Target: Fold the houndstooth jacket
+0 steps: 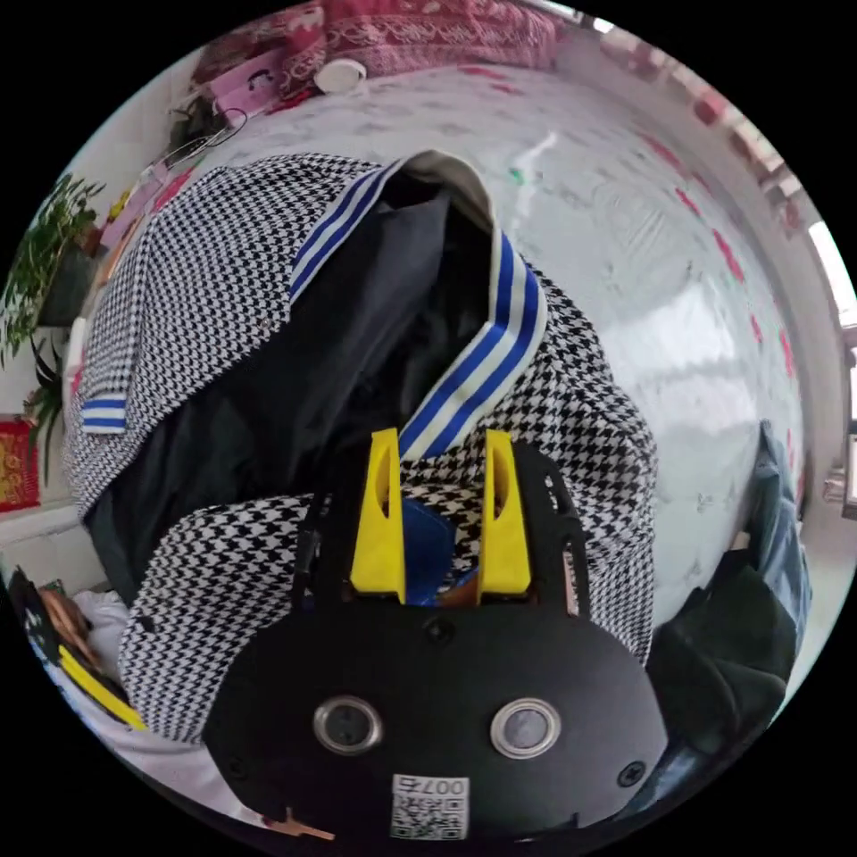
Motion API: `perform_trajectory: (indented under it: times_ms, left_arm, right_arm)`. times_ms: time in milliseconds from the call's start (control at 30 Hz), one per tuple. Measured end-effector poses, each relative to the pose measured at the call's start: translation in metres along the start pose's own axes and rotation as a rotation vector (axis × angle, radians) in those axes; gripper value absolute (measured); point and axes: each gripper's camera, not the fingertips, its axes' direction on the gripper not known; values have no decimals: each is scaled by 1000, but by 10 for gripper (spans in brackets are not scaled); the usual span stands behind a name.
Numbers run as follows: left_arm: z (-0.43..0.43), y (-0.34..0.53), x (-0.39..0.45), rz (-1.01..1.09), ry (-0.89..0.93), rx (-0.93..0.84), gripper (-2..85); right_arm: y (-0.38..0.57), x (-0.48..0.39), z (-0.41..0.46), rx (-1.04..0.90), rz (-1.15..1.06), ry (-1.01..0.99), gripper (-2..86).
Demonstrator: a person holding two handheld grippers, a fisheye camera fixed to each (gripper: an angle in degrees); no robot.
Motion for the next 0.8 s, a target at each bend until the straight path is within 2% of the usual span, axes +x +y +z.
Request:
perform_trajectory:
  times_ms: [100,167,233,300,400,467,533,633,800]
  left_arm:
    - [-5,4,4,8,11,29,-8]
    - [-9,4,6,13,17,48,-8]
    - [-18,3,10,21,-13,55,-8]
    - [-26,1,14,17,-46,58,-8]
    - [-40,0,14,-18,-102,66,-8]
    - [-46,4,3,-101,-160,65,-7]
    - [-42,21,-28,-300,-254,42,-8]
    - [-35,52,-67,-559,-253,-15,-8]
    - [-60,76,-52,-539,-245,201,-1]
  right_arm:
    - [4,4,-10,7,2,28,60]
    - [8,25,-29,46,55,-22,52]
    - [20,62,-71,218,203,-152,43]
    - [44,116,-128,476,422,-352,29]
    - [67,152,-175,705,545,-441,18]
    - [63,155,-183,699,517,-474,29]
    - [51,147,-176,550,468,-474,46]
    - [75,117,-171,461,378,-457,68]
    - [217,44,-164,385,295,-308,94]
